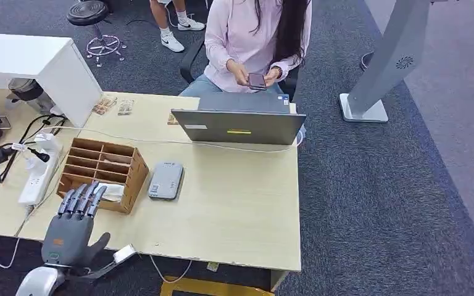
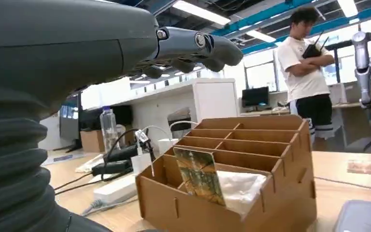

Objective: Pass the card to the sensor for recognition and then transmit it.

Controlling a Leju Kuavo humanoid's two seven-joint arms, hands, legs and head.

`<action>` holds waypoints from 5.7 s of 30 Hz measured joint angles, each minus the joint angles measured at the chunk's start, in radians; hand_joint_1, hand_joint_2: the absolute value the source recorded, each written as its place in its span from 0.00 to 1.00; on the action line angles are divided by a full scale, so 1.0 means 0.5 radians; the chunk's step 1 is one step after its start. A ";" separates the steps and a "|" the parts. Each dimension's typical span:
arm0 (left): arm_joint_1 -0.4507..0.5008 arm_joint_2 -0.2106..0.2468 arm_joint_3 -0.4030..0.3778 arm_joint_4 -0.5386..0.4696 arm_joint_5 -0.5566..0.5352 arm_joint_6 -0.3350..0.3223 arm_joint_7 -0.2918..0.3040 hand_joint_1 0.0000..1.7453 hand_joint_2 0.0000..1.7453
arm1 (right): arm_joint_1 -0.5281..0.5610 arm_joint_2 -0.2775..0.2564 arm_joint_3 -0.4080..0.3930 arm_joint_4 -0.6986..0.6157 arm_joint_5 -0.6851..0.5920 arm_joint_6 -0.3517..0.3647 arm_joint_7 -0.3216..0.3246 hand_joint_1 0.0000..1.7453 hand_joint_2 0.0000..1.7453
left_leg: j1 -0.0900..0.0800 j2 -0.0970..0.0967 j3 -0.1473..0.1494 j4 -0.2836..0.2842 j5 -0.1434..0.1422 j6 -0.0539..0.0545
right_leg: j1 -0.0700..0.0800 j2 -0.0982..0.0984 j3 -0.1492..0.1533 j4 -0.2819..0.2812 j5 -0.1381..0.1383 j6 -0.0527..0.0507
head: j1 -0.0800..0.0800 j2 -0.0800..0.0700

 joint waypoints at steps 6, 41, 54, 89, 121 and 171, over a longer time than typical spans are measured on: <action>-0.009 0.011 0.039 0.018 0.018 -0.070 0.037 0.00 1.00 | 0.000 0.000 -0.006 -0.001 0.012 0.012 -0.008 0.00 1.00 | 0.000 0.000 0.000 0.000 0.000 0.000 | 0.000 0.000 0.000 0.000 0.000 0.000 | 0.000 0.000; -0.325 -0.021 0.108 0.404 0.055 -0.191 0.073 0.00 1.00 | -0.003 0.002 -0.018 -0.001 0.153 0.058 0.005 0.00 1.00 | 0.000 0.000 0.000 0.000 0.001 0.000 | 0.000 0.000 0.000 0.000 0.000 0.000 | 0.000 0.000; -0.367 -0.011 0.108 0.416 0.101 -0.195 0.072 0.00 1.00 | -0.004 0.004 -0.018 -0.001 0.184 0.082 0.023 0.00 1.00 | 0.000 0.000 0.000 0.000 0.001 0.000 | 0.000 0.000 0.000 0.000 0.000 0.000 | 0.000 0.000; -0.456 -0.011 0.108 0.466 0.098 -0.265 0.068 0.00 1.00 | -0.006 0.009 -0.018 -0.001 0.221 0.084 0.004 0.00 1.00 | 0.000 0.000 0.000 0.000 0.001 0.000 | 0.000 0.000 -0.001 0.000 0.000 0.000 | 0.000 0.000; -0.447 -0.032 0.090 0.517 0.179 -0.243 0.031 1.00 1.00 | -0.007 0.009 -0.019 -0.001 0.237 0.096 -0.019 0.00 0.00 | 0.000 0.000 0.000 0.000 0.001 0.000 | 0.000 0.000 0.000 0.000 0.000 0.000 | 0.000 0.000; -1.091 0.006 -0.144 0.493 0.196 0.082 -0.108 1.00 1.00 | -0.031 0.019 -0.085 -0.001 0.382 0.133 -0.014 0.00 0.00 | 0.000 0.000 0.001 0.001 0.002 0.001 | 0.000 0.000 -0.001 0.000 0.002 0.001 | 0.000 0.000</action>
